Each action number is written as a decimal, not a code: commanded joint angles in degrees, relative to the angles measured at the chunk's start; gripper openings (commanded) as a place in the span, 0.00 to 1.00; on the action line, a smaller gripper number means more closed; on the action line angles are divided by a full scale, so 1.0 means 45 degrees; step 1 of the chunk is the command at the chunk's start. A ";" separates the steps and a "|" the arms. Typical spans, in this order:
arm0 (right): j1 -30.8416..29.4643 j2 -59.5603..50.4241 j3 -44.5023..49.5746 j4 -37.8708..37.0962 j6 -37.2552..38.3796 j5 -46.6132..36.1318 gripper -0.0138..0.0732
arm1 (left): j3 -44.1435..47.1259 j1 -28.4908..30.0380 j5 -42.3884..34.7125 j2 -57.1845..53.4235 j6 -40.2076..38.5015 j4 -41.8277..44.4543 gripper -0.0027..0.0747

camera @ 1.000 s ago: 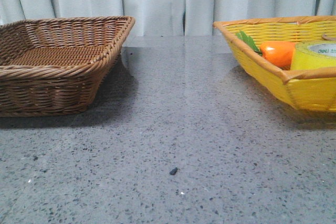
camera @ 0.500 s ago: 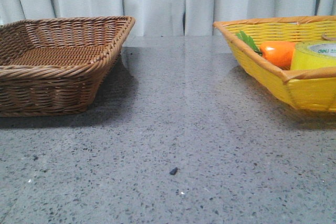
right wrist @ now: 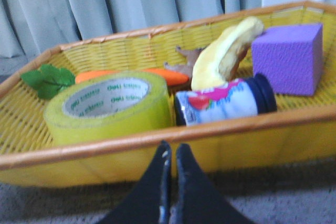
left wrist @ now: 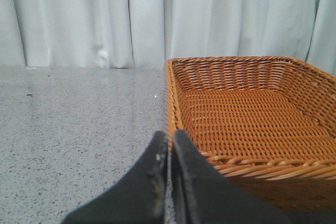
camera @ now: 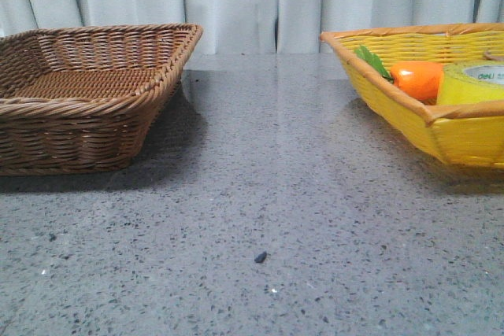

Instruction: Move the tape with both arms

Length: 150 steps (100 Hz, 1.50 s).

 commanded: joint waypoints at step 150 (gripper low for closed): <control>0.3491 1.5661 -1.3313 0.0137 -0.0803 0.8157 0.48 | -0.3743 -0.0048 -0.0117 0.4377 -0.0044 -0.0157 0.01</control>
